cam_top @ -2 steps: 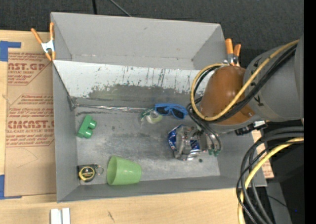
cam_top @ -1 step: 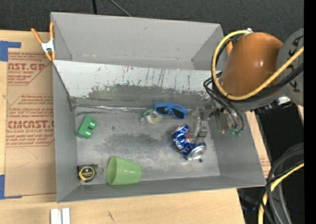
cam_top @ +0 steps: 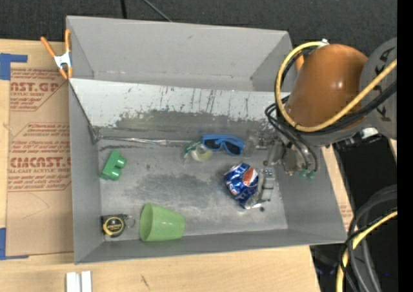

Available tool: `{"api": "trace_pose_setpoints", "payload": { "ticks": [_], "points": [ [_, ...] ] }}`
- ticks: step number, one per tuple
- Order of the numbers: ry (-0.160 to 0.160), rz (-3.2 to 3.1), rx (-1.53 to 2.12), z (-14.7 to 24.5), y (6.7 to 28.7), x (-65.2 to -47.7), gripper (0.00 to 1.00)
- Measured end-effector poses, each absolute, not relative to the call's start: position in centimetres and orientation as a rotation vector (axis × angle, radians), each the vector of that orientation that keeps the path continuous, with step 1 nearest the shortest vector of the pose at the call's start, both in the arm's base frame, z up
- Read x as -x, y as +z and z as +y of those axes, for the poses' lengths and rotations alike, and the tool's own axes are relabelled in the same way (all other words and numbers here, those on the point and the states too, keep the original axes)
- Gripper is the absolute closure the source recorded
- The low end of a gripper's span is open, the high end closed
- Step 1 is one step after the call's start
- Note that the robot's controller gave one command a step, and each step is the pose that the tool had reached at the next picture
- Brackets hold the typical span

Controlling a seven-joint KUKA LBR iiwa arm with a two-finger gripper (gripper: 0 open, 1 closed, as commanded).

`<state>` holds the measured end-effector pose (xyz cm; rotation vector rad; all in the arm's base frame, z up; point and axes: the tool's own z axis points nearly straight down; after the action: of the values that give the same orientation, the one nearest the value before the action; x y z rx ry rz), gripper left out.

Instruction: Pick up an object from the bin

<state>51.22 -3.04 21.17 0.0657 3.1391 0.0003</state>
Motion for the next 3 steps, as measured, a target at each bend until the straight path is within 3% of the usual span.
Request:
{"api": "trace_pose_setpoints", "payload": {
  "ticks": [1, 2, 3],
  "points": [
    [0.002, 3.115, 0.434, -4.9, 6.7, -55.3, 0.00],
    [0.001, 3.110, 0.431, -4.9, 7.0, -55.4, 1.00],
    [-0.004, 3.098, 0.462, -6.5, 13.6, -56.9, 1.00]
  ]
}}
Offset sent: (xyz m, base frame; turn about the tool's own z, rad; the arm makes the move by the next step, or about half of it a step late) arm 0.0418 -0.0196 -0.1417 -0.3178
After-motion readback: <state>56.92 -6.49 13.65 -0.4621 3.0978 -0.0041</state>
